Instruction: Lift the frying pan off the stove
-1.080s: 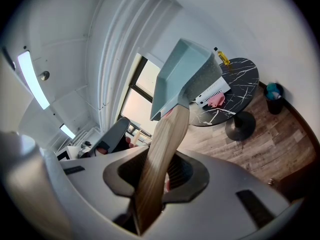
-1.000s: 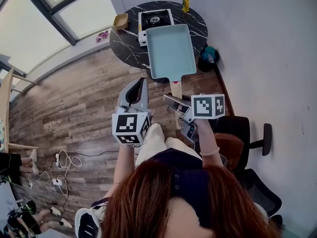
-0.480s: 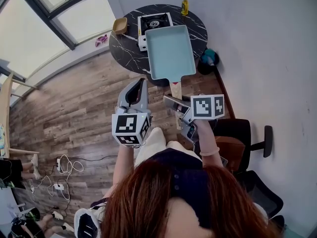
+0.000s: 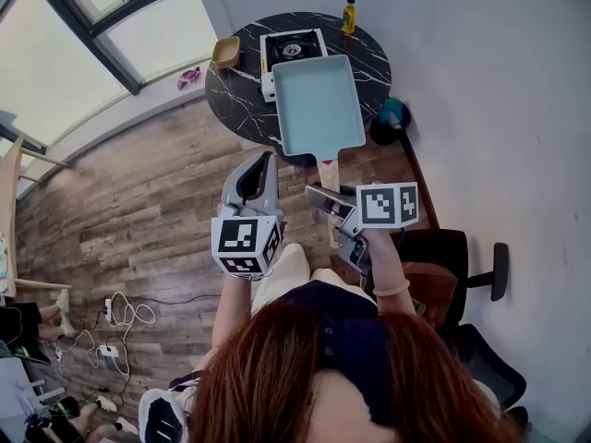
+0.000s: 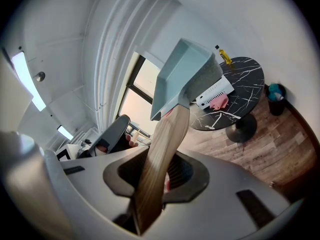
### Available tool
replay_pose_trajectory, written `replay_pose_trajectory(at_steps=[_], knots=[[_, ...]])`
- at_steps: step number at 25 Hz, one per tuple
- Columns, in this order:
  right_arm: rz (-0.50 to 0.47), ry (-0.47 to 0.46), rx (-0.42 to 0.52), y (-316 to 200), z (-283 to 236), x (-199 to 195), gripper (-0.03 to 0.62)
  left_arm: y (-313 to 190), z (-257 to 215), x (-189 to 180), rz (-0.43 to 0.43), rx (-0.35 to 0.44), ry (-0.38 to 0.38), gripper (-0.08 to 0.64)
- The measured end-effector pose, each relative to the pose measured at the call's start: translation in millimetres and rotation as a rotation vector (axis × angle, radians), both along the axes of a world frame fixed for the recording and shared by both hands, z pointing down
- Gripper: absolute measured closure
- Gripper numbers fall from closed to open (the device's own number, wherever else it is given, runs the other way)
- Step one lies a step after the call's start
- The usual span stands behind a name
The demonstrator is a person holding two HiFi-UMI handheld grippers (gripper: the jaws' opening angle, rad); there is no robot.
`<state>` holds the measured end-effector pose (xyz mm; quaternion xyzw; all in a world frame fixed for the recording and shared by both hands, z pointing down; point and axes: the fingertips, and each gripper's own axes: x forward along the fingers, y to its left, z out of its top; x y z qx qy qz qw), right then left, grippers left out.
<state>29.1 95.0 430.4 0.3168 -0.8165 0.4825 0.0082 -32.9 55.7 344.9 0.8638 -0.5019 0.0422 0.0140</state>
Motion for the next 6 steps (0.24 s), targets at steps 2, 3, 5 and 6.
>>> replay_pose_trajectory(at_steps=[2,3,5,6], knots=[[0.001,0.001,-0.01,-15,2,-3,0.492,-16,3,-3,0.004,-0.011,0.002,0.548],[0.001,0.002,-0.012,-19,4,-4,0.492,-22,5,-3,0.005,-0.014,0.002,0.548],[0.001,0.002,-0.015,-26,7,-5,0.492,-30,8,-4,0.006,-0.018,0.001,0.548],[0.0,0.002,-0.016,-29,8,-6,0.492,-34,9,-4,0.007,-0.019,0.0,0.548]])
